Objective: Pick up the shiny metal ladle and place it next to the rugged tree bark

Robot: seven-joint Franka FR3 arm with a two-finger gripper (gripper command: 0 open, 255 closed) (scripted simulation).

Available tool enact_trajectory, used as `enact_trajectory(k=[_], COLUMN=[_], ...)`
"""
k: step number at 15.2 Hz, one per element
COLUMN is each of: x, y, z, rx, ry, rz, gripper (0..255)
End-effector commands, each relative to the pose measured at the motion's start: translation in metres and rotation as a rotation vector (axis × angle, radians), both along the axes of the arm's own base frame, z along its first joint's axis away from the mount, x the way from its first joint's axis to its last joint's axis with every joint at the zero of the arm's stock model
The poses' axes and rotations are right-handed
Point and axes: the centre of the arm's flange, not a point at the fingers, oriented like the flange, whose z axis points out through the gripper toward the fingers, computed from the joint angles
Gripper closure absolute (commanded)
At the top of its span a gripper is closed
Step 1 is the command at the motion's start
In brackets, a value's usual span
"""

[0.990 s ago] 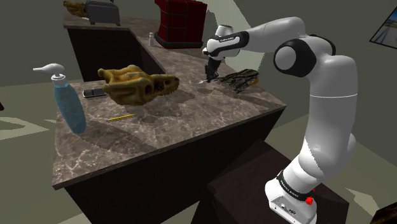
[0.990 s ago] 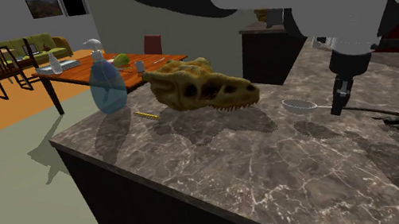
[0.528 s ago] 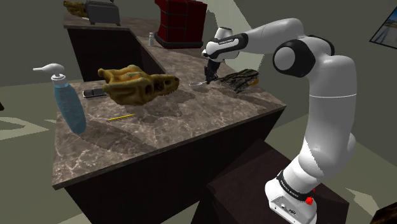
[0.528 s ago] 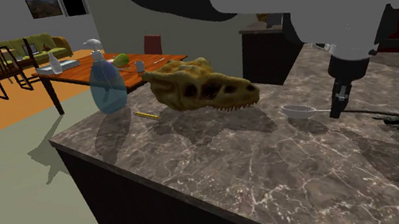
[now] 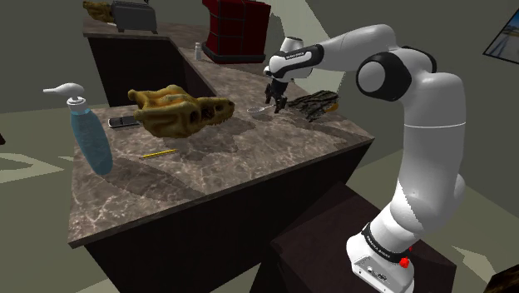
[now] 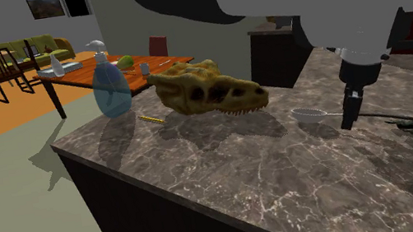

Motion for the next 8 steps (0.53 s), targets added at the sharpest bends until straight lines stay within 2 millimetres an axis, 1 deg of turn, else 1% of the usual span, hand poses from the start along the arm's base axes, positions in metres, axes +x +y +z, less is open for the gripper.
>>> enact_trajectory(k=[1,4,5,8], x=[0.0,-0.004,-0.005,-0.005], y=[-0.002,-0.002,-0.002,-0.002], z=[-0.001,0.038,0.048,0.048], rx=[0.0,0.0,0.0,0.0], ry=[0.0,0.0,0.0,0.0], rz=[0.0,0.0,0.0,0.0], gripper=[0,0,0,0])
